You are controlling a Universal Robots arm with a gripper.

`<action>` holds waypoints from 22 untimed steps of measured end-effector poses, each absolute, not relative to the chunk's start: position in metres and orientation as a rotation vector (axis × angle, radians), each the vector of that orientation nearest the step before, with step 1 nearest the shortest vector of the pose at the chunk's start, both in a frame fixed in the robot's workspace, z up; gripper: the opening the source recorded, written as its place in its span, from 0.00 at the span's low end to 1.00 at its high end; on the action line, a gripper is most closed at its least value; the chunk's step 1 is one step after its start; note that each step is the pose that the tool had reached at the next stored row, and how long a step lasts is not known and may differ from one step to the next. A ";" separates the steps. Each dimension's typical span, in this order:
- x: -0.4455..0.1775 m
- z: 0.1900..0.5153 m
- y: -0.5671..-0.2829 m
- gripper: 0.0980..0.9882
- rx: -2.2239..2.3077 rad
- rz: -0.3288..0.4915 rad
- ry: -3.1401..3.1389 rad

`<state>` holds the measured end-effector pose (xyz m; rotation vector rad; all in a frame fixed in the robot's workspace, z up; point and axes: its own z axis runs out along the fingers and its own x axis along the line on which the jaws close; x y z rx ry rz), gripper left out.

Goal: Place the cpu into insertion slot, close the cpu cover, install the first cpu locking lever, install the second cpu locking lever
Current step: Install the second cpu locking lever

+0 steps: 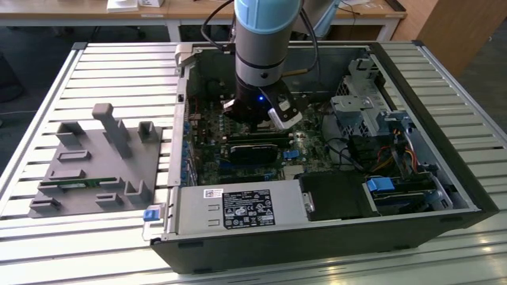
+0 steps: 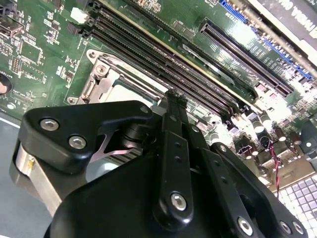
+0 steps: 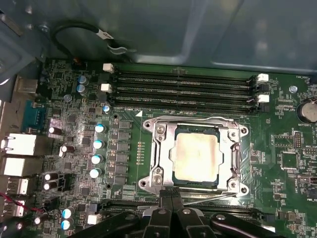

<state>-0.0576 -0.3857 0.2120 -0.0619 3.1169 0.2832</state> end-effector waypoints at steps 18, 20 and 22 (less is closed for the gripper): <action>-0.059 0.211 -0.398 0.03 -0.061 0.367 3.107; -0.062 0.211 -0.401 0.03 -0.061 0.389 3.104; -0.063 0.210 -0.403 0.03 -0.061 0.399 3.103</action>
